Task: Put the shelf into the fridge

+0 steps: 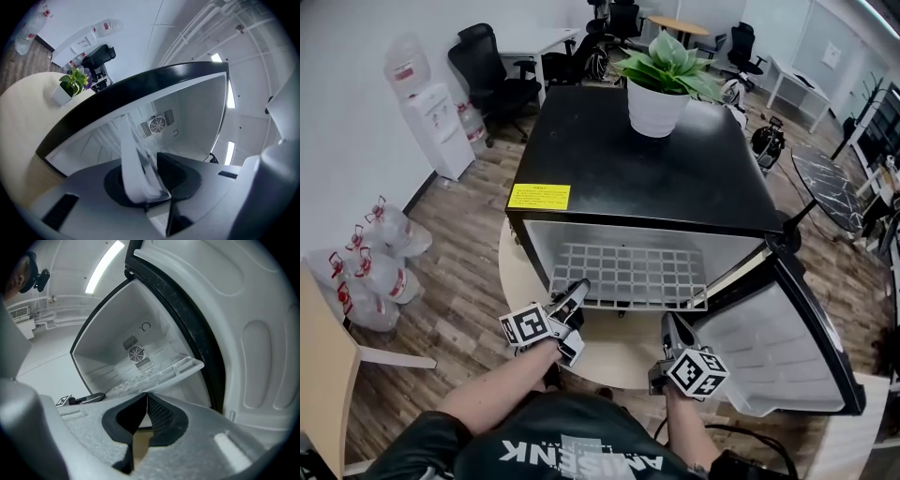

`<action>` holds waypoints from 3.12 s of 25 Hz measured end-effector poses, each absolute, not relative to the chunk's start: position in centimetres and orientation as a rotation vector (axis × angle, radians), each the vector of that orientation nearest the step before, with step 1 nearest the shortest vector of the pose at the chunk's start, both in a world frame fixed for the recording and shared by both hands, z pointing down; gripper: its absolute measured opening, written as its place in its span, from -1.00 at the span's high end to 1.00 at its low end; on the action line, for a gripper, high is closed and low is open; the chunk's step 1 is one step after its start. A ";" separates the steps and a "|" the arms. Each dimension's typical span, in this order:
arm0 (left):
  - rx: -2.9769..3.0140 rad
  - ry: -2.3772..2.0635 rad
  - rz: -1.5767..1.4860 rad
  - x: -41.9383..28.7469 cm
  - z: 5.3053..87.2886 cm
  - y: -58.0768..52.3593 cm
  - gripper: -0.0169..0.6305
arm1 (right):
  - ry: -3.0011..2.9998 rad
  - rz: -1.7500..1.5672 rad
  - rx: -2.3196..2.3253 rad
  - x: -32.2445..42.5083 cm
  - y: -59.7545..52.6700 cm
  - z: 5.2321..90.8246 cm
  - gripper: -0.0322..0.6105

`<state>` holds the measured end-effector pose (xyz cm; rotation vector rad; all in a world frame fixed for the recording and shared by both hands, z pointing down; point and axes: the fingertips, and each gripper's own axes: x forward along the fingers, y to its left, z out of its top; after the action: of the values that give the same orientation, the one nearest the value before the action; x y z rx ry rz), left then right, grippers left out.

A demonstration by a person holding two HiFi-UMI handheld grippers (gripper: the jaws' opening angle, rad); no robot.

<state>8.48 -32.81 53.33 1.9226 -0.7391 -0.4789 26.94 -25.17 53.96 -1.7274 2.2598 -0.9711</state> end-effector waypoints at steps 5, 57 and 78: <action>1.974 -0.751 -0.454 8.3 53.2 -32.5 0.68 | 2.277 -0.984 -1.726 26.9 -25.3 53.9 0.87; 2.267 -1.387 0.180 6.5 53.7 -35.5 0.91 | 2.296 -1.032 -1.728 27.5 -35.0 54.3 0.87; 2.435 -1.352 0.094 5.5 47.2 -28.5 0.94 | 2.646 -0.718 -1.610 25.8 -29.9 48.6 0.87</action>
<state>5.54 -28.53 47.23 2.4351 -1.3517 0.0941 25.81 -29.89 48.64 -1.6105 2.6465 -0.7183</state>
